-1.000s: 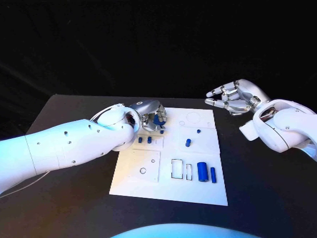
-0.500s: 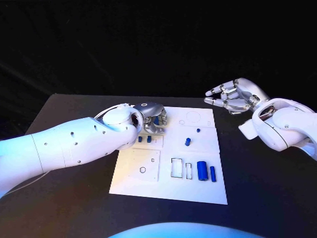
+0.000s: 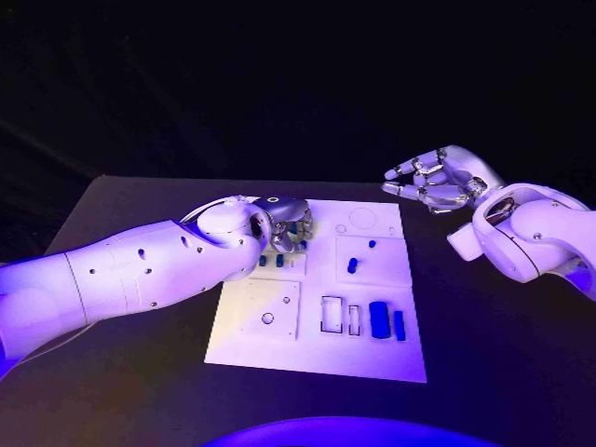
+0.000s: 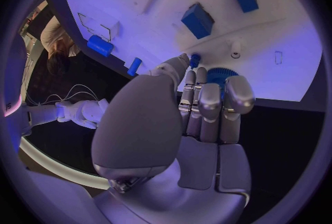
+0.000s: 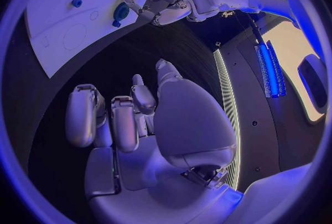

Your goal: Assemble the parts on the task board

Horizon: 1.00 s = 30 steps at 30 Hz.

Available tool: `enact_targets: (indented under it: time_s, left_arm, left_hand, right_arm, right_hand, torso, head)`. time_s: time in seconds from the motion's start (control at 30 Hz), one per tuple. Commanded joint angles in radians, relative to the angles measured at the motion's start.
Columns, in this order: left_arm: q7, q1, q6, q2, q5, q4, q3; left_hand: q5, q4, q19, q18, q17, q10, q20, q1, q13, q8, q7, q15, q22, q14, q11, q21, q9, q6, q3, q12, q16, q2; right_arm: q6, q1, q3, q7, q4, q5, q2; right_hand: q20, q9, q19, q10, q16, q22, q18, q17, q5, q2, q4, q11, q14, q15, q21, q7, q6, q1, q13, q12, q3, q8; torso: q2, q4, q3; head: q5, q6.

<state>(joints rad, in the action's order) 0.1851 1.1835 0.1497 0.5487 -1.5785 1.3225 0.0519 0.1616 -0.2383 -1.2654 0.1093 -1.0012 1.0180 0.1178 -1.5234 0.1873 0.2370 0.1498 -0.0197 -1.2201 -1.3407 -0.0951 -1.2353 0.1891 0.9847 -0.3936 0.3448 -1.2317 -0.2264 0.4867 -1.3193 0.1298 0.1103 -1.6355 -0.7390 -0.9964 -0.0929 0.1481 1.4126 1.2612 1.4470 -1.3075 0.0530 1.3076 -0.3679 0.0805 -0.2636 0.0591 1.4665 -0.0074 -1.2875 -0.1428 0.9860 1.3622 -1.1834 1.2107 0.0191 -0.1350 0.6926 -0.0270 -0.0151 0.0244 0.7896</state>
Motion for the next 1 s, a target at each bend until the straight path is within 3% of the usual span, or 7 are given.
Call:
enact_targets:
  time_s: [0.03, 0.57, 1.0]
  left_arm:
    - [0.008, -0.001, -0.025, -0.005, -0.014, -0.003, -0.001]
    - [0.000, -0.004, -0.037, -0.016, 0.002, -0.025, -0.001]
    - [-0.015, -0.009, -0.052, -0.024, 0.019, -0.034, 0.000]
  left_hand:
    - [-0.002, 0.002, -0.010, -0.011, -0.002, 0.010, 0.000, -0.013, -0.003, -0.007, 0.005, -0.003, -0.004, -0.008, -0.001, -0.009, -0.002, 0.004, -0.009, -0.009, -0.008, -0.001]
    - [-0.003, 0.018, -0.017, -0.014, 0.005, 0.039, 0.000, -0.022, -0.028, -0.037, 0.006, -0.003, -0.025, -0.012, -0.001, -0.028, -0.017, 0.026, -0.067, -0.047, -0.025, 0.015]
    - [-0.005, 0.025, -0.025, -0.016, -0.001, 0.054, -0.001, -0.016, -0.035, -0.048, 0.002, -0.001, -0.038, -0.018, 0.002, -0.039, -0.021, 0.038, -0.079, -0.063, -0.036, 0.012]
  right_arm:
    - [-0.005, 0.001, 0.000, 0.010, -0.002, -0.008, 0.001]
    - [-0.006, 0.001, 0.000, 0.010, -0.004, -0.008, 0.000]
    - [-0.006, 0.001, 0.000, 0.011, -0.006, -0.008, 0.000]
  right_hand:
    - [-0.002, -0.001, -0.007, -0.004, -0.004, -0.091, 0.016, 0.093, -0.006, -0.003, 0.000, 0.000, 0.060, -0.006, 0.002, 0.000, -0.005, -0.007, -0.001, -0.004, 0.006, -0.006]
    - [-0.002, -0.001, -0.006, -0.004, -0.004, -0.091, 0.015, 0.093, -0.007, -0.004, 0.000, 0.000, 0.060, -0.006, 0.002, 0.000, -0.005, -0.007, -0.001, -0.004, 0.006, -0.007]
    - [-0.002, 0.000, -0.006, -0.001, -0.003, -0.091, 0.015, 0.094, -0.009, -0.005, 0.000, 0.000, 0.060, -0.006, 0.002, 0.001, -0.004, -0.006, -0.004, -0.001, 0.006, -0.007]
  torso:
    - [0.000, -0.0007, -0.0001]
    - [-0.001, -0.0006, 0.0001]
    - [-0.001, -0.0004, -0.0002]
  head:
    - [0.000, 0.001]
    - [-0.003, 0.005]
    - [-0.001, 0.006]
